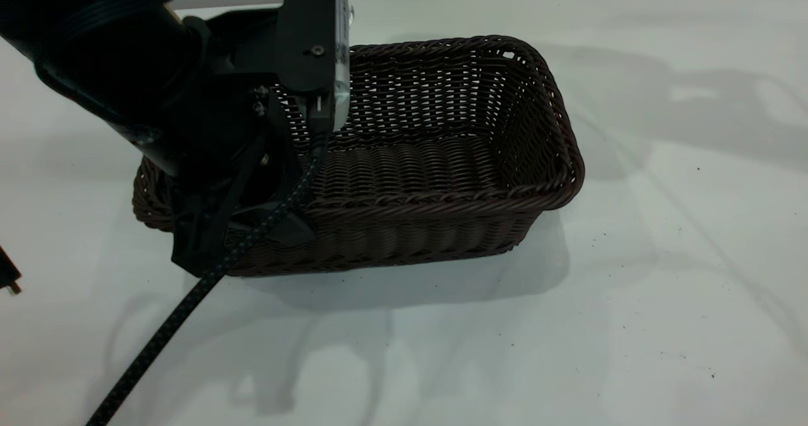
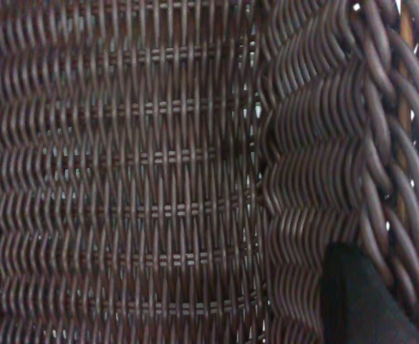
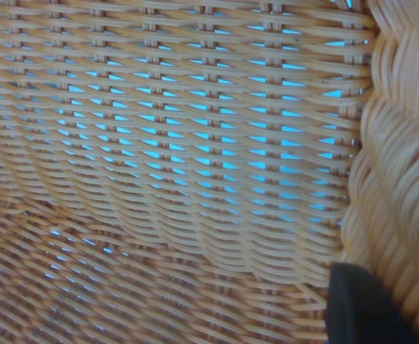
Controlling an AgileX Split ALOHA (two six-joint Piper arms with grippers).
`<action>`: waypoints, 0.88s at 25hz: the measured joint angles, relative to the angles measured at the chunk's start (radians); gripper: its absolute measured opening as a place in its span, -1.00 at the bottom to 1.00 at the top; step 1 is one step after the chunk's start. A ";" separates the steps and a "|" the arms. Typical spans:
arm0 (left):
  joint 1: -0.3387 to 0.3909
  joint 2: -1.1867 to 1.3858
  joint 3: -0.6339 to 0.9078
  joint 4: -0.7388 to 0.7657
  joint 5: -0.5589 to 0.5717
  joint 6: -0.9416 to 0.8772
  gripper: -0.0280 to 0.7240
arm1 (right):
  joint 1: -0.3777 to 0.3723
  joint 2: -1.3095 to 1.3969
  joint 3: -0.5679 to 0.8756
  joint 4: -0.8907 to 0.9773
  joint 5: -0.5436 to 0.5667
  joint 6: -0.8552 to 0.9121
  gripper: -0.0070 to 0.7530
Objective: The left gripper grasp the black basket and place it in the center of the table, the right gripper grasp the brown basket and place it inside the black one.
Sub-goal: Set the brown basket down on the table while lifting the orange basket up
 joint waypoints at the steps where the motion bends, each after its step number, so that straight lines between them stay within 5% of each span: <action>1: 0.000 0.000 0.000 0.000 0.000 0.000 -0.57 | 0.000 0.000 0.000 0.000 0.001 0.000 -0.72; 7: 0.000 0.000 0.000 -0.018 0.006 0.000 -0.52 | 0.000 0.000 0.000 0.001 0.002 -0.001 -0.72; 15: -0.001 -0.014 0.000 -0.057 -0.006 -0.011 0.50 | 0.000 -0.001 0.000 0.001 0.007 0.000 -0.72; 22: -0.052 -0.139 0.000 -0.136 0.001 -0.010 0.71 | 0.000 -0.001 0.000 -0.004 0.022 0.012 -0.72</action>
